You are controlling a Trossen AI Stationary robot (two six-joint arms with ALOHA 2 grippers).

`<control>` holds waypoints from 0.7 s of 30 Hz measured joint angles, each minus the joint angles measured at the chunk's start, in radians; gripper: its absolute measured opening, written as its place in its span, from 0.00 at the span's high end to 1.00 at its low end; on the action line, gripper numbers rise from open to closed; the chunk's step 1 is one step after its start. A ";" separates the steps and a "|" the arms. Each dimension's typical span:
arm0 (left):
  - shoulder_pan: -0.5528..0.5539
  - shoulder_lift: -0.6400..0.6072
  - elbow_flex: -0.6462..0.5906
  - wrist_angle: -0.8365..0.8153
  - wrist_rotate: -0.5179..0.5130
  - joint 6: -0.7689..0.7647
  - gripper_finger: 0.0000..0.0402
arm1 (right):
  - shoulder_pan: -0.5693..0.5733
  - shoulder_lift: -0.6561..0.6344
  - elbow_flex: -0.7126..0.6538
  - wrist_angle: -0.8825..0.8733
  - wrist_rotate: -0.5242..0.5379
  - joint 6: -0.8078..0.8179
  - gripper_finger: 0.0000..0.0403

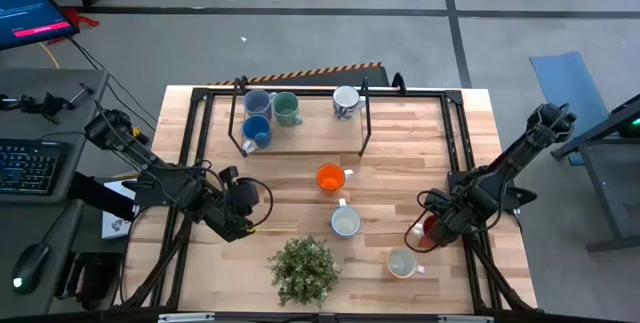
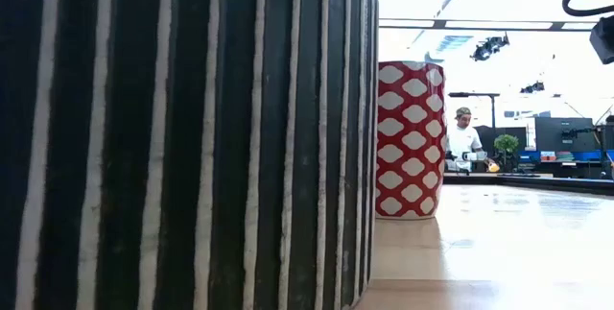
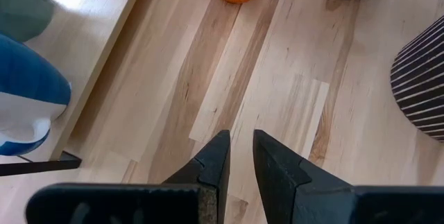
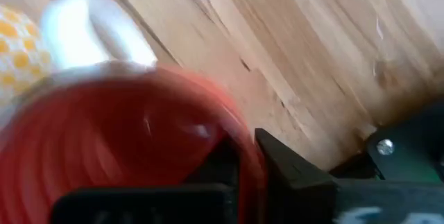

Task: Place coffee mugs
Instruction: Put the red mug on the shelf

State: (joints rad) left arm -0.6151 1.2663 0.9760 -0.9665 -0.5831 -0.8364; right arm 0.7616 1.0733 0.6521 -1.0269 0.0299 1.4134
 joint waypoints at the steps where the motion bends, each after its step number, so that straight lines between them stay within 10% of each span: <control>1: 0.000 0.000 0.000 0.000 0.000 0.000 0.86 | -0.005 0.000 0.000 -0.001 0.019 0.012 0.97; 21: 0.000 0.000 0.000 0.000 0.000 0.000 0.86 | -0.205 0.000 0.210 -0.069 0.532 -0.067 1.00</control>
State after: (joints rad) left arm -0.6151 1.2663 0.9760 -0.9665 -0.5831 -0.8360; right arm 0.5569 1.0733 0.8616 -1.0957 0.5620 1.3461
